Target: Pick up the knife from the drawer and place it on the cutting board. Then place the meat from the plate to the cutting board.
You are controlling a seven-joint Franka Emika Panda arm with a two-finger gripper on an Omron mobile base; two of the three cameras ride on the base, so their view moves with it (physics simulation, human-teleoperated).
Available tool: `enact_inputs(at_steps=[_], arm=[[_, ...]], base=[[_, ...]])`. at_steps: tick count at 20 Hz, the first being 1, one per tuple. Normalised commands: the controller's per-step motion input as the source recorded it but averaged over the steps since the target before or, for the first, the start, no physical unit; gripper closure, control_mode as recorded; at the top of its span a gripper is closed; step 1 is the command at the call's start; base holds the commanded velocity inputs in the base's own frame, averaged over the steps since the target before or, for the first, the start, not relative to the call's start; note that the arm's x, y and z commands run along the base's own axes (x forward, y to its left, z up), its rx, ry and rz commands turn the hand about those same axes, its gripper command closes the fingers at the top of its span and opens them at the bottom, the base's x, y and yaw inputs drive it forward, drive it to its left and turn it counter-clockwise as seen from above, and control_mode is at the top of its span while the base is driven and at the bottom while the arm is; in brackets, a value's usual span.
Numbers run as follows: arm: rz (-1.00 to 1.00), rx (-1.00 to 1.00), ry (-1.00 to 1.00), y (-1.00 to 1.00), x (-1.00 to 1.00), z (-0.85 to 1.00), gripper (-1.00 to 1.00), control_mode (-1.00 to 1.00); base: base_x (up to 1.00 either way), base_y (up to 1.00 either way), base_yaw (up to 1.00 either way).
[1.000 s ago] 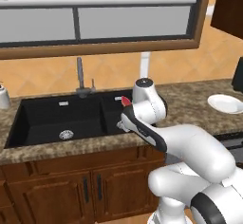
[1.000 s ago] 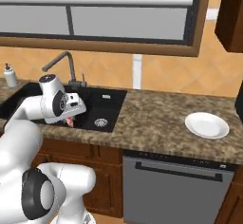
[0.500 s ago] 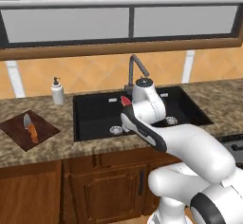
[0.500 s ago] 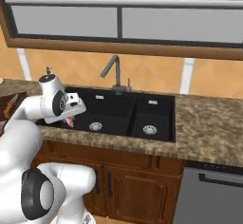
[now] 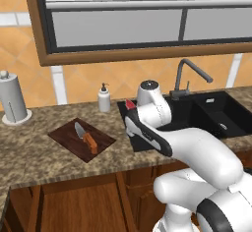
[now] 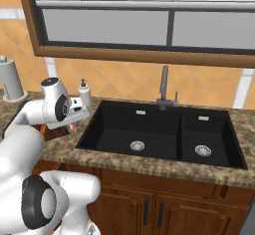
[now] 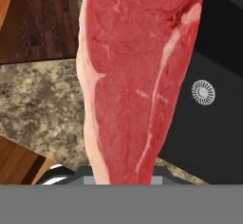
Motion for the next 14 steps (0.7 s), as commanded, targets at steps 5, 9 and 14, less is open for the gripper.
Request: enact_inputs(at_steps=[5,9,14], arm=[[0.02,0.0,0.07,0.8,0.25,0.06,1.0,-1.0],[-0.03,0.0,0.26,0.64,0.98,0.11,1.0,-1.0],[-0.03,-0.04,0.42,0.43,0.71,-0.4,1.0,-1.0]], base=[[0.07,0.2,0.0],[0.0,0.0,0.0],[0.0,0.0,0.0]])
